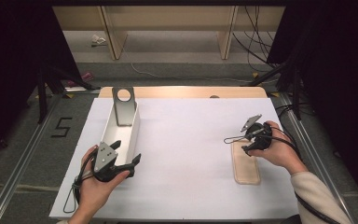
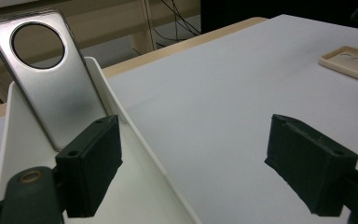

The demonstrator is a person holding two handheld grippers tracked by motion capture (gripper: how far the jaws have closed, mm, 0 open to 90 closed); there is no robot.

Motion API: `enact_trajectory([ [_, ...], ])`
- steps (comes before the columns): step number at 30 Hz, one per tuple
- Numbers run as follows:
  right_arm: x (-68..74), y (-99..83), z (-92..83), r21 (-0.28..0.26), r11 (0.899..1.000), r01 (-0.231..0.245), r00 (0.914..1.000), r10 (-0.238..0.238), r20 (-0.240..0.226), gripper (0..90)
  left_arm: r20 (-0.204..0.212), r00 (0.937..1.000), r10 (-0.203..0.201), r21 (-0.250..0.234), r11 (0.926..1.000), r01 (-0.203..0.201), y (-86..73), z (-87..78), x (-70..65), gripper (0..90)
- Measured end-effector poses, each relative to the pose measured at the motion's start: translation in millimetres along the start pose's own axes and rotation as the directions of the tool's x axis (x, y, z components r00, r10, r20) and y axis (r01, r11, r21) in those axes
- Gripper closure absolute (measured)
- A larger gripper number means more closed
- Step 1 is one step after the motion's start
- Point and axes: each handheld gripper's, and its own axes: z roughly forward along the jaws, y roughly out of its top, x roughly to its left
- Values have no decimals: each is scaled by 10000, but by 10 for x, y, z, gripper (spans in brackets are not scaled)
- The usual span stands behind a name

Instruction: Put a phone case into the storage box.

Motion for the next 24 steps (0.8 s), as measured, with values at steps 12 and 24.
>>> enact_trajectory([
  [12, 268, -137, -130, 865, 9827, 1638, 9775, -1499, -1481, 264, 24, 10000, 1, 7, 10000, -1, 2, 6, -13, 173],
  [24, 564, -262, -229, 1090, 9518, 2866, 9377, -2553, -2357, 270, 43, 10000, 0, -15, 10000, 0, 5, 10, -16, 173],
])
